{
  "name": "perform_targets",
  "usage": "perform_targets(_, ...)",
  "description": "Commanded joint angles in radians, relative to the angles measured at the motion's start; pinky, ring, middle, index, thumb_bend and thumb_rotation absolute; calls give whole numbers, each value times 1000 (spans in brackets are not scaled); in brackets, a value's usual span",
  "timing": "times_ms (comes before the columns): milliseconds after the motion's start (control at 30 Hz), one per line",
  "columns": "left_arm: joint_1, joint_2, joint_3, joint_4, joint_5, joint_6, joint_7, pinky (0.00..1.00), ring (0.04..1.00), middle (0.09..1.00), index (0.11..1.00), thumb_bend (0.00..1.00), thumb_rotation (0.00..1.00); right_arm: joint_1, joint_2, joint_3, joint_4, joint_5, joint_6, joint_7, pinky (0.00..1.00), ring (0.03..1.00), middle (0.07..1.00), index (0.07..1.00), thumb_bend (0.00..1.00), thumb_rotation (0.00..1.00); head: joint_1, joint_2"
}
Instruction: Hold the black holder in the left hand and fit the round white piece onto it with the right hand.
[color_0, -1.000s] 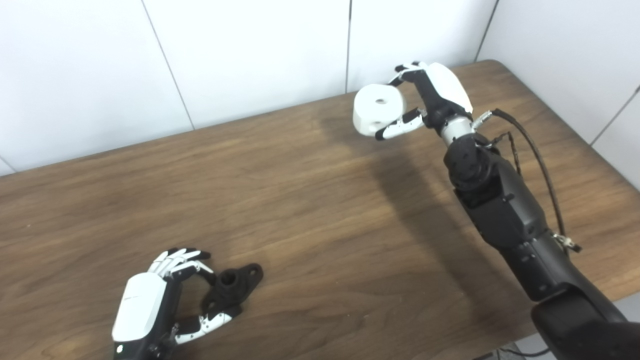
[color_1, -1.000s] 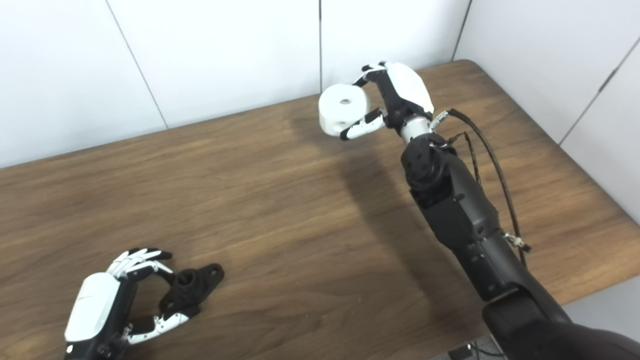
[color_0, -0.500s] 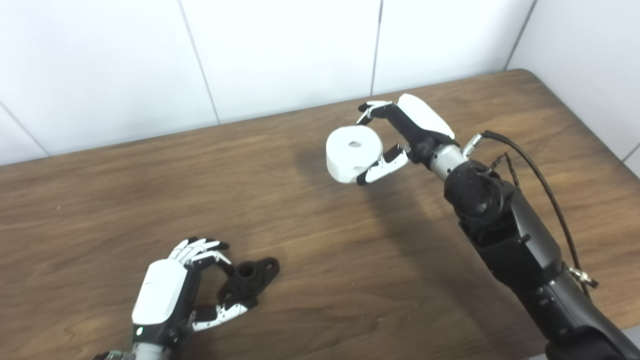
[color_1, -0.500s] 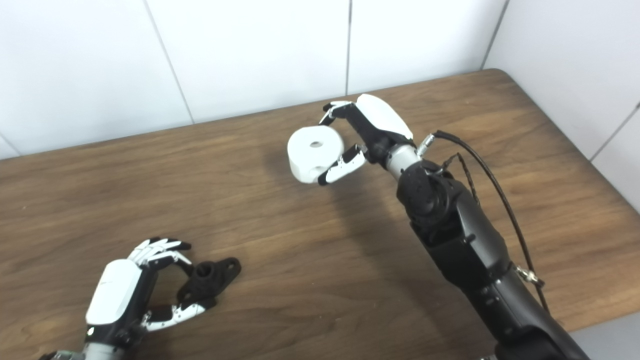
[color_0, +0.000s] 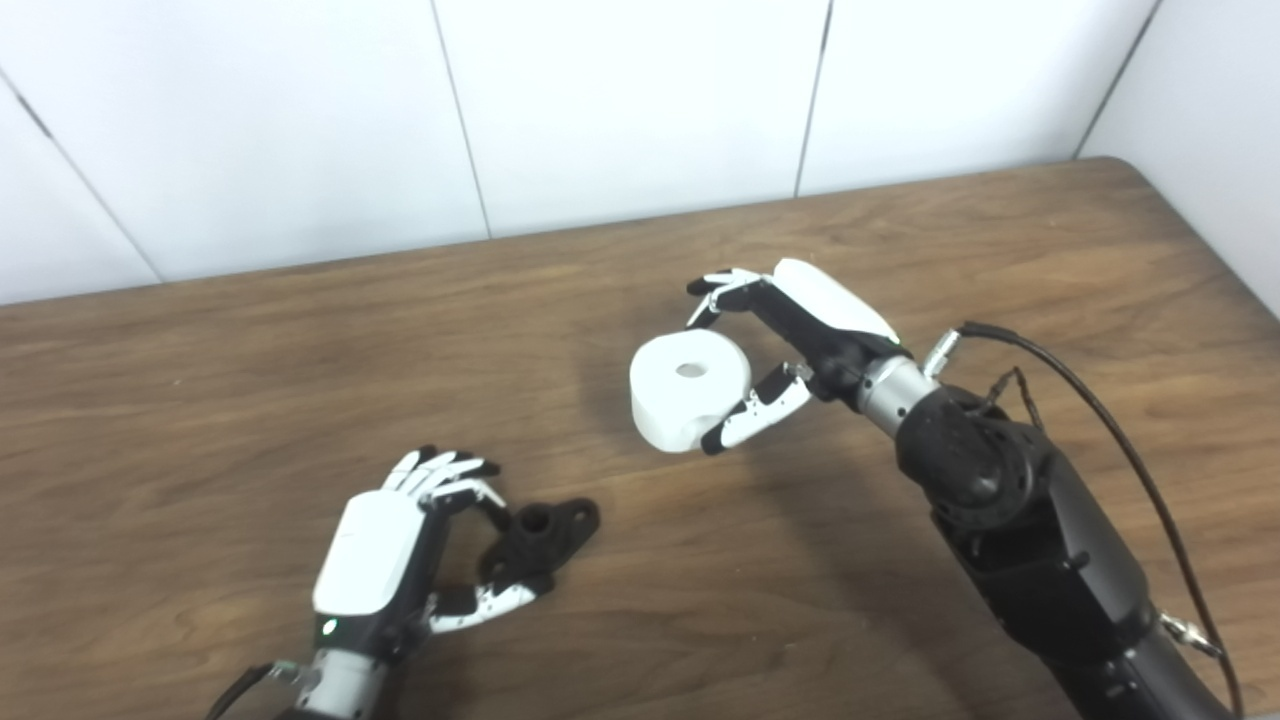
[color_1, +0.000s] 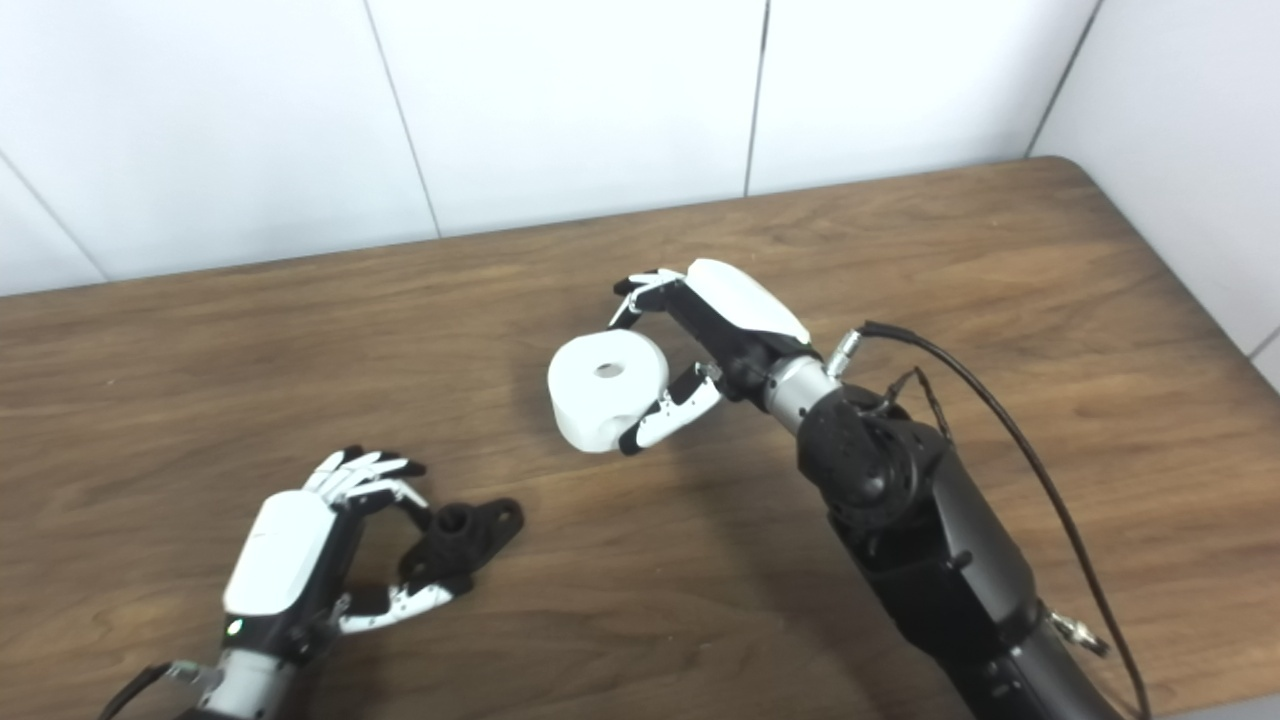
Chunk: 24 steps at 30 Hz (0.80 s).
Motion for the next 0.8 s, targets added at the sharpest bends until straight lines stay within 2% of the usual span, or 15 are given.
perform_targets(0,50,-51,-52,61,14,14,2,932,848,778,485,523,53,-26,-1,-6,-49,3,-14,-3,963,950,877,484,525,138,15,3)
perform_targets(267,49,-81,-76,59,38,45,13,927,849,778,485,524,55,-20,-15,3,-82,27,-39,32,980,953,889,485,525,138,91,35)
perform_targets(433,44,-93,-90,62,47,57,12,929,855,783,484,524,56,-26,-14,12,-91,33,-52,44,971,949,891,484,525,138,129,68)
perform_targets(767,30,-108,-99,67,48,72,19,940,858,783,484,524,58,-48,18,16,-85,66,-71,46,969,950,883,484,526,139,136,114)
